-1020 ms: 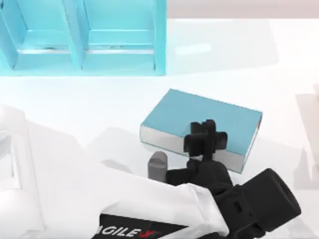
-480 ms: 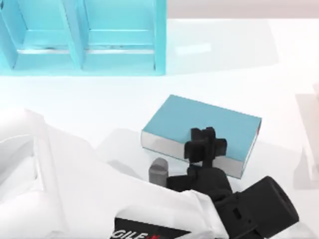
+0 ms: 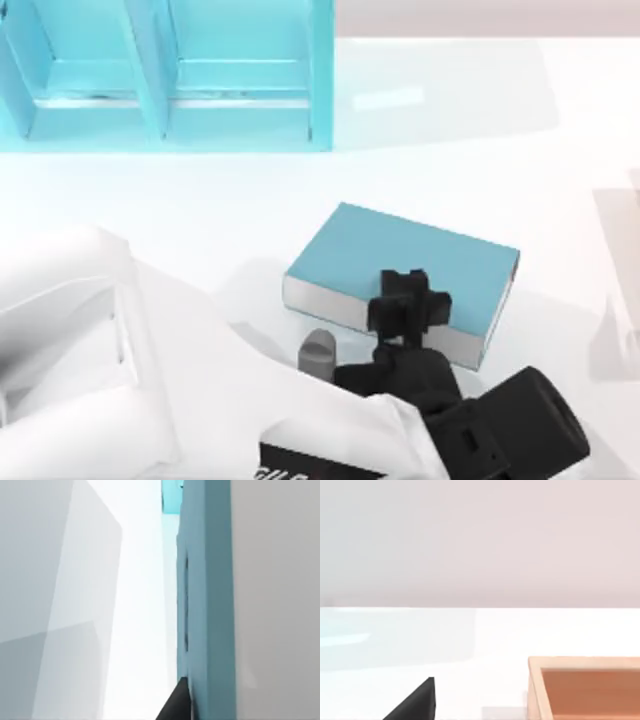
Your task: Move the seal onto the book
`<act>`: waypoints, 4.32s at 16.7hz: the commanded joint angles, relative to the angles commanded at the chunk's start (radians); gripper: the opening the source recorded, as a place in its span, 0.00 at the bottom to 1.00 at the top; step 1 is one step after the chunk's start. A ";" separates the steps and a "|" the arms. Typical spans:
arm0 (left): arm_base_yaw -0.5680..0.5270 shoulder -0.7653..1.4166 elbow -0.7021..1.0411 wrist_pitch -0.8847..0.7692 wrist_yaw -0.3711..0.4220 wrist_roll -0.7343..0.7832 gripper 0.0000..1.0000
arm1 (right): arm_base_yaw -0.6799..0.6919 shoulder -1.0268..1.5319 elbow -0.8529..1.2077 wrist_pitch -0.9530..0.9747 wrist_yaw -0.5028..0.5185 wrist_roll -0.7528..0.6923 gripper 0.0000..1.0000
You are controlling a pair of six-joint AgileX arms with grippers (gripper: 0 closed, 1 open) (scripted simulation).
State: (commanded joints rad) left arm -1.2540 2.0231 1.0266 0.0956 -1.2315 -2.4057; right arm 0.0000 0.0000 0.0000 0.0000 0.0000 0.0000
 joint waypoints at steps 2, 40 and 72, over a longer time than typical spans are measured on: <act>0.000 0.000 0.000 0.000 0.000 0.000 0.23 | 0.000 0.000 0.000 0.000 0.000 0.000 1.00; -0.367 0.165 0.286 -1.320 -0.002 -1.222 1.00 | 0.000 0.000 0.000 0.000 0.000 0.000 1.00; 0.579 -0.991 -0.364 -0.626 0.590 0.775 1.00 | 0.000 0.000 0.000 0.000 0.000 0.000 1.00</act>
State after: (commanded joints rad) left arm -0.6746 1.0324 0.6630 -0.5307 -0.6414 -1.6310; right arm 0.0000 0.0000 0.0000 0.0000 0.0000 0.0000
